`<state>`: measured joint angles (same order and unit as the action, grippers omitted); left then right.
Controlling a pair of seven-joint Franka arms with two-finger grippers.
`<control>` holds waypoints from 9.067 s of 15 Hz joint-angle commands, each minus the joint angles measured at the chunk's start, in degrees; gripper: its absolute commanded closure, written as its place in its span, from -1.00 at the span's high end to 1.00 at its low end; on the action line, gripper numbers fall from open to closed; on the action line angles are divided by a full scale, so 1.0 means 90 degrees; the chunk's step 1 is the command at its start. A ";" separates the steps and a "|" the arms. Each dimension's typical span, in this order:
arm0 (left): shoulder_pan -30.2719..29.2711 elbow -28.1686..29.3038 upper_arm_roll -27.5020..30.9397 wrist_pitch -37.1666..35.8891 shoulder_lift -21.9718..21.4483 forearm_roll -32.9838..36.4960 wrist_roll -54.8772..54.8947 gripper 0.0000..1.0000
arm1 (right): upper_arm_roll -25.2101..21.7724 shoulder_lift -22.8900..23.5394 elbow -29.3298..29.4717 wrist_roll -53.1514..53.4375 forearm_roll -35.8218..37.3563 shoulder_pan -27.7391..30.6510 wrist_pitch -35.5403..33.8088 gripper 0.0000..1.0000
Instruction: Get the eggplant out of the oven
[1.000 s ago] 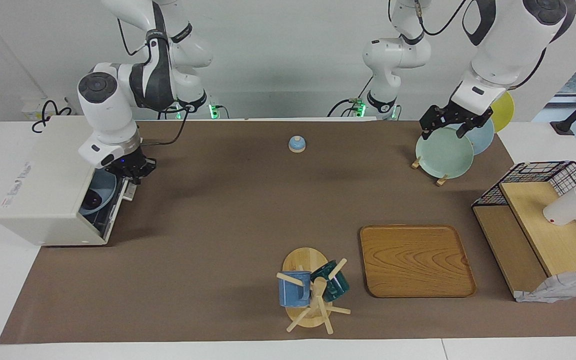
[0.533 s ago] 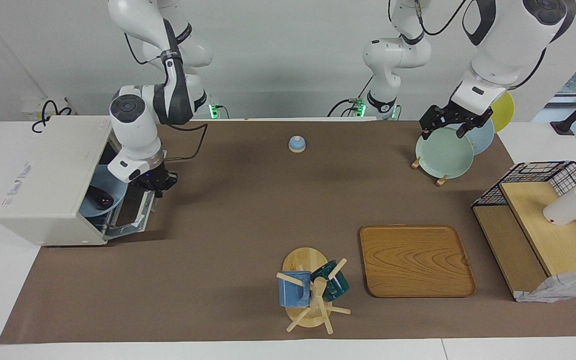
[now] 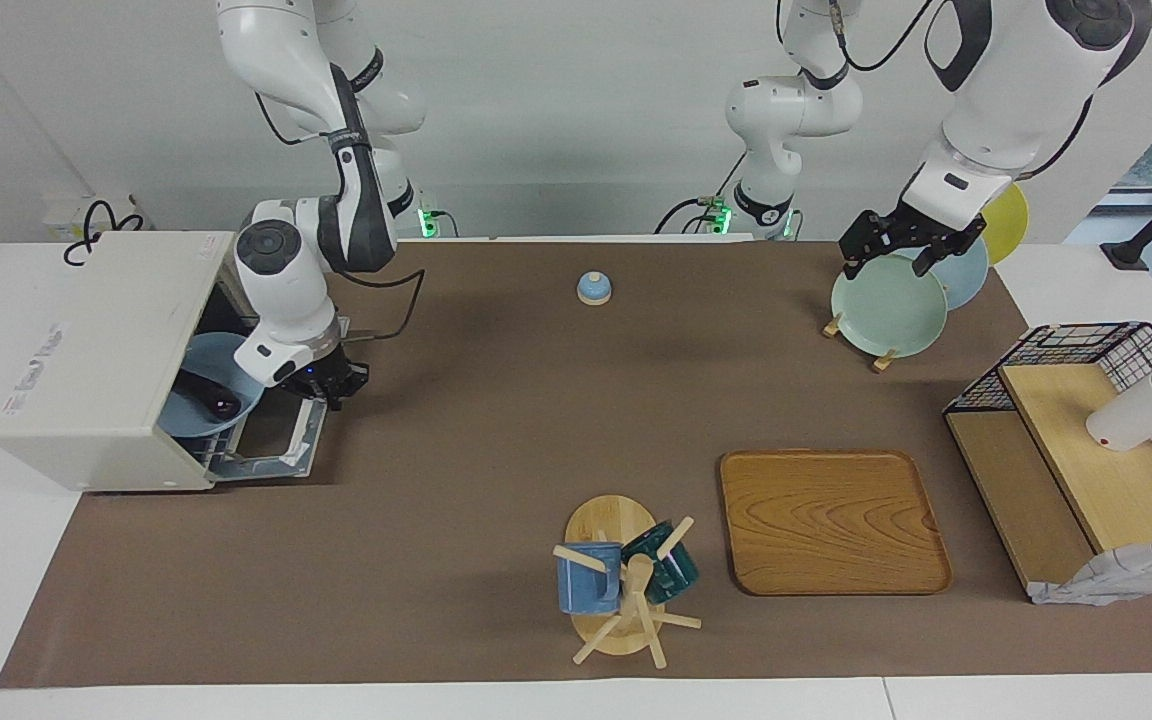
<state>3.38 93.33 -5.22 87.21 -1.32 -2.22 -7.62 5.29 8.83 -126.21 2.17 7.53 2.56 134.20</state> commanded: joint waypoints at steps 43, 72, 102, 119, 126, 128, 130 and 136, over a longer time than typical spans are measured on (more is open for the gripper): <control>-0.0063 -0.0019 -0.0026 -0.0032 -0.0049 0.0061 -0.0003 1.00 | -0.0002 -0.0796 0.0761 0.0655 0.1213 -0.0867 -0.2127 -1.00; -0.0073 0.0040 -0.0016 0.0388 -0.0039 0.0061 -0.0061 1.00 | 0.0086 0.2701 0.4688 0.4466 0.0443 -0.5040 -0.2147 -0.77; 0.2239 0.0001 -0.0065 0.2750 0.2205 -0.0087 -0.7627 1.00 | 0.0027 -0.0073 0.0167 0.2045 0.1859 -0.1125 -0.1376 -1.00; 0.3394 0.0596 -0.0065 0.3844 0.3047 0.0412 -1.0949 1.00 | 0.0027 -0.0122 -0.0195 0.1430 0.2103 -0.0500 -0.0907 -1.00; 0.3433 0.0772 -0.0075 0.3953 0.2979 0.0412 -1.1048 1.00 | 0.0027 -0.0403 -0.0107 0.0670 0.2113 -0.0489 -0.1305 -1.00; 0.3433 0.0724 -0.0075 0.3797 0.2969 0.0412 -1.1048 1.00 | 0.0027 -0.0657 0.0019 0.0210 0.2103 -0.0392 -0.1579 -1.00; 0.3385 0.0597 -0.0075 0.3651 0.2969 0.0403 -1.1038 1.00 | 0.0027 -0.0814 0.0214 -0.0200 0.2103 -0.0255 -0.1969 -1.00; 0.3404 0.0665 -0.0085 0.3572 0.2832 0.0373 -1.1048 1.00 | -0.0002 -0.1244 0.0440 -0.1069 0.2016 0.0350 -0.2352 -1.00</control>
<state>33.33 97.55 -6.52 120.35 25.98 0.42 -105.85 5.81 -2.86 -121.88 -3.05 24.45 1.56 112.00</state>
